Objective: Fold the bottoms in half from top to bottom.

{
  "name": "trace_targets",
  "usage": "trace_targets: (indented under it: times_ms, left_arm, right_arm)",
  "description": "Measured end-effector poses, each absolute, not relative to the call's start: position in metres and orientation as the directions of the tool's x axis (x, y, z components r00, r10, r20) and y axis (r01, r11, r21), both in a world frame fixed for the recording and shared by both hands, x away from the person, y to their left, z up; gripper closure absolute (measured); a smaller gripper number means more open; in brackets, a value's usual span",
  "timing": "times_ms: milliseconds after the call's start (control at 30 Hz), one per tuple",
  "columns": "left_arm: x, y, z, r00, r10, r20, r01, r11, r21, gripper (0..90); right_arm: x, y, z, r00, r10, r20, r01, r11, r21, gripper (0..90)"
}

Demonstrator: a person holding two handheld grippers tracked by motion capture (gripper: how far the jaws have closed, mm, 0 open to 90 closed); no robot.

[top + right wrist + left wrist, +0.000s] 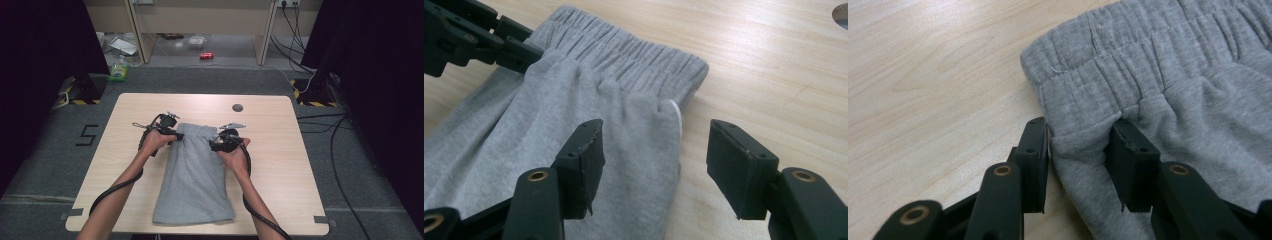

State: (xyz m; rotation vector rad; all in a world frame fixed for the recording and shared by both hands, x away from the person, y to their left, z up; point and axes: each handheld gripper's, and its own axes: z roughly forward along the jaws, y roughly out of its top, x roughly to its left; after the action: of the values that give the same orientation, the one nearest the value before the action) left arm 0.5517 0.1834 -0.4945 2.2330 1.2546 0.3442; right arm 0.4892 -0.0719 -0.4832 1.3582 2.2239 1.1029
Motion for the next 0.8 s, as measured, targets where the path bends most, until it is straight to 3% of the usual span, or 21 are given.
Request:
trace_targets:
  times_ms: [800]
  left_arm:
    - [0.551, 0.184, -0.495, 0.528, 0.848, -0.045, 0.703, -0.407, 0.583, 61.1]
  right_arm:
    - [0.509, -0.061, -0.499, -0.478, 0.868, 0.136, 0.661, 0.253, 0.706, 40.4]
